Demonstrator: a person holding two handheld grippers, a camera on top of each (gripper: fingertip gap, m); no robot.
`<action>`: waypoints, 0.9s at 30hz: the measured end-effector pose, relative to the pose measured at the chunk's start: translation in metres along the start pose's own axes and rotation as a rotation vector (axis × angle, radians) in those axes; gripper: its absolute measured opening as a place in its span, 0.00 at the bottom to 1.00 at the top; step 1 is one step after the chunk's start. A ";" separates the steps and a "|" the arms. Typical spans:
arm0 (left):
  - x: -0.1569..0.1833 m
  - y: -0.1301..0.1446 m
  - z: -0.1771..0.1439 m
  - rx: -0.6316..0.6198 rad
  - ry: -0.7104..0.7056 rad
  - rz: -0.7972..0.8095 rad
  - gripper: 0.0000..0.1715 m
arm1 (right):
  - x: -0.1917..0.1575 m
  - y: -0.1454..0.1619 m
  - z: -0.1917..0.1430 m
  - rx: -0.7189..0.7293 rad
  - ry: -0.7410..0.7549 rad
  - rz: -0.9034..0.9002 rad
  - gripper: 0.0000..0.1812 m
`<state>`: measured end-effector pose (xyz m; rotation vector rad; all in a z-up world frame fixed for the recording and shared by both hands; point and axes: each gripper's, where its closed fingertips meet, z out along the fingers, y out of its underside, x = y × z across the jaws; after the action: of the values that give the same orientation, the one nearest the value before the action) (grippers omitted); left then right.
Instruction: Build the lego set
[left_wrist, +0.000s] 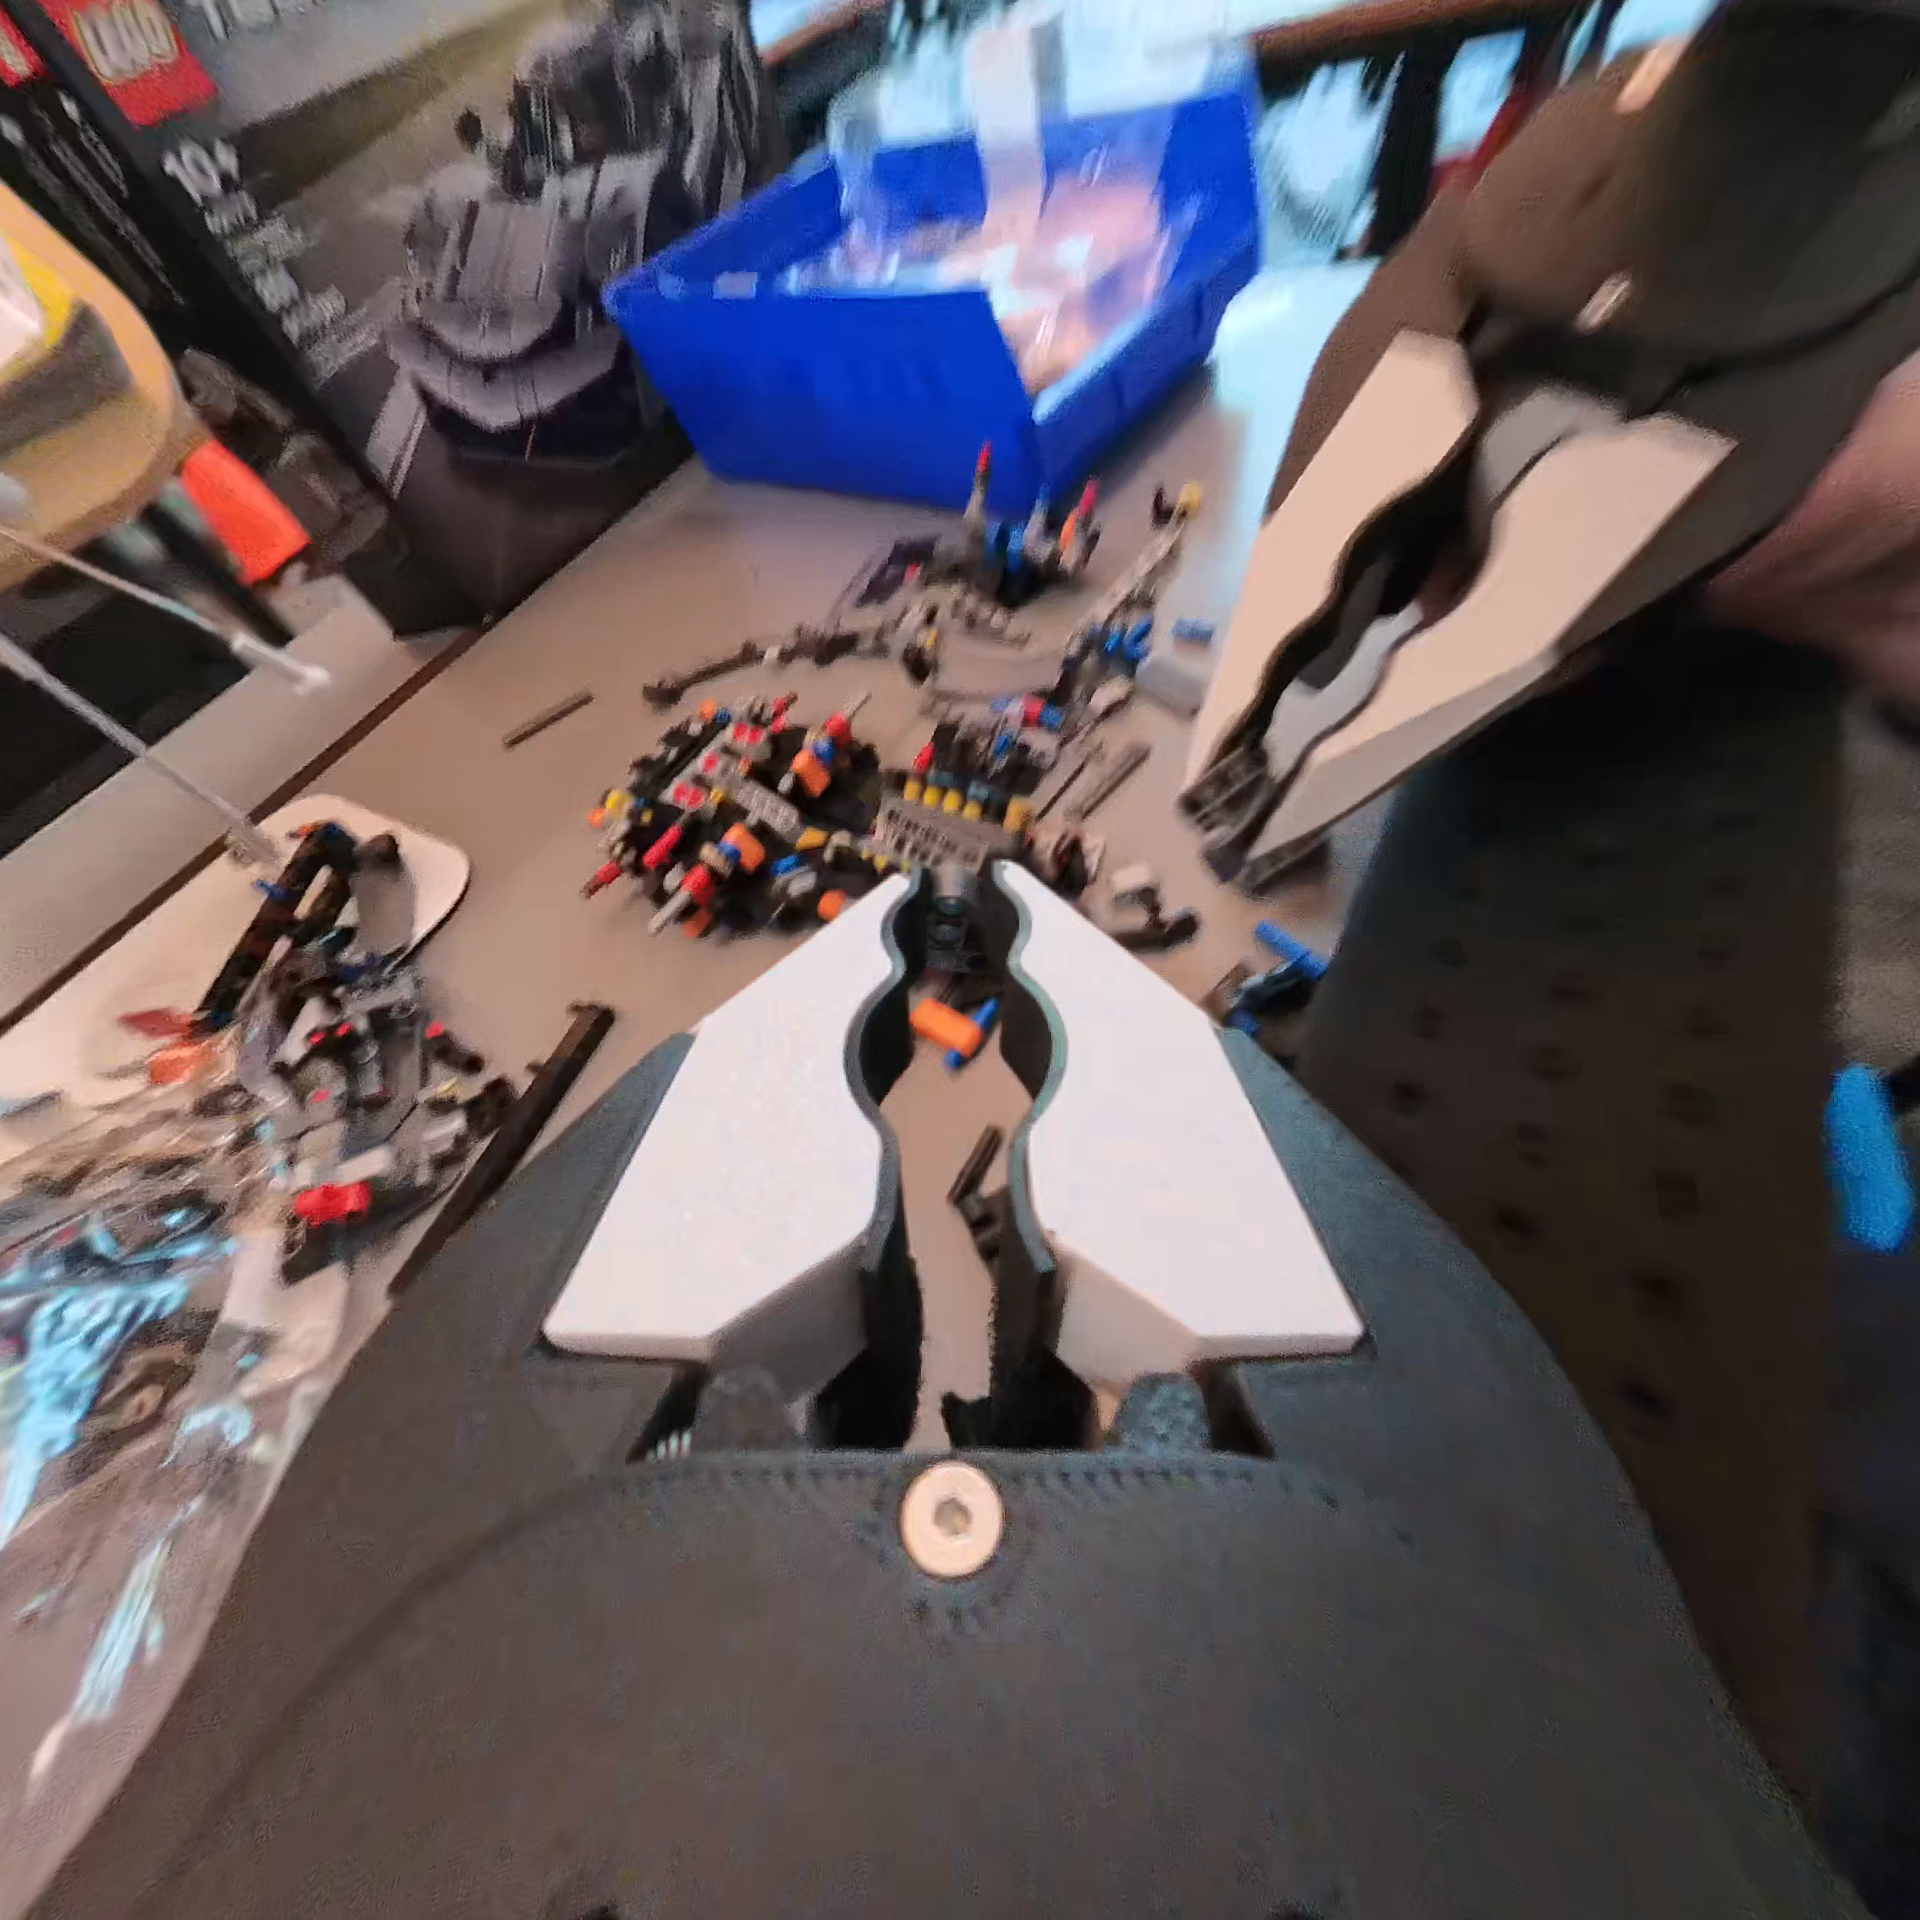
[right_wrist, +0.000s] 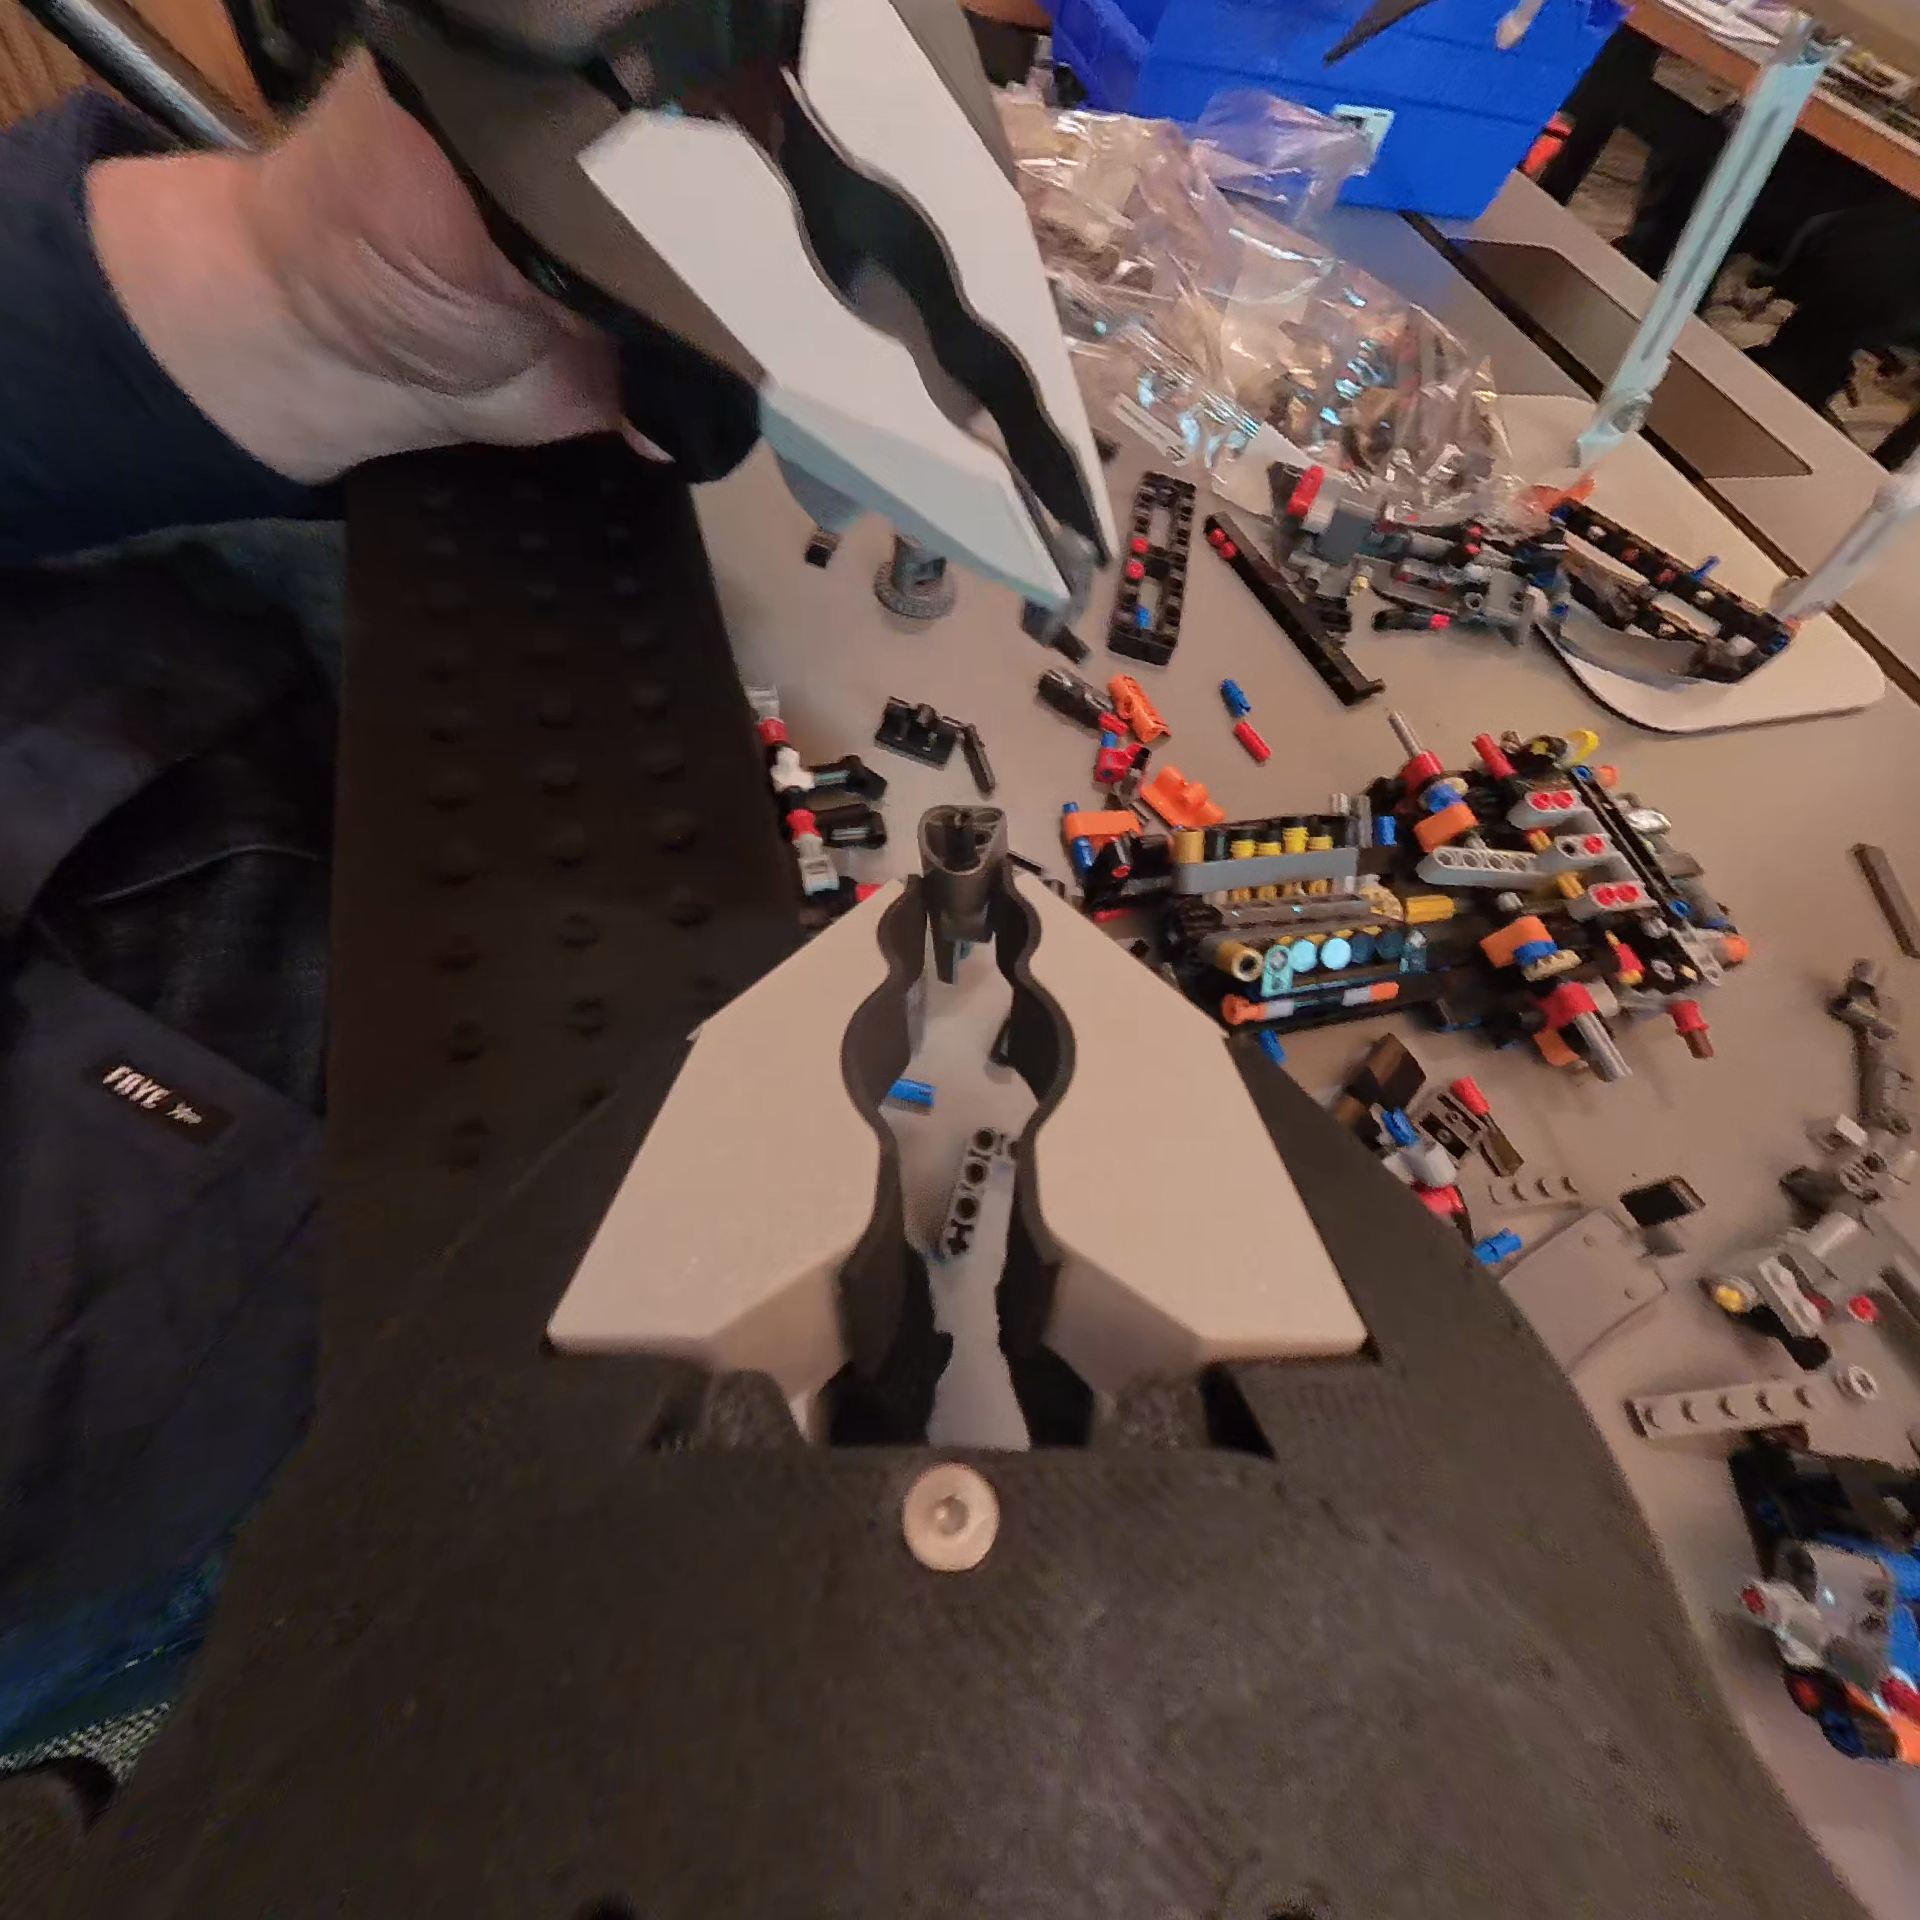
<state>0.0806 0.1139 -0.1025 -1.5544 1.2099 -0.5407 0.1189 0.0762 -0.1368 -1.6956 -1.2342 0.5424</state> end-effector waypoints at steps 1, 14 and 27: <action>-0.001 -0.008 -0.006 0.051 0.020 -0.044 0.04 | 0.005 0.002 0.000 -0.014 0.023 0.011 0.06; -0.008 -0.040 -0.037 0.301 0.222 -0.334 0.08 | 0.049 0.049 0.001 -0.332 0.350 -0.071 0.33; 0.028 -0.049 -0.017 0.266 0.322 -0.319 0.09 | 0.003 -0.089 0.029 -0.019 0.394 -0.519 0.29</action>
<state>0.0979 0.0786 -0.0585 -1.4724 1.0740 -1.1495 0.0538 0.0962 -0.0719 -1.3355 -1.3133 -0.1120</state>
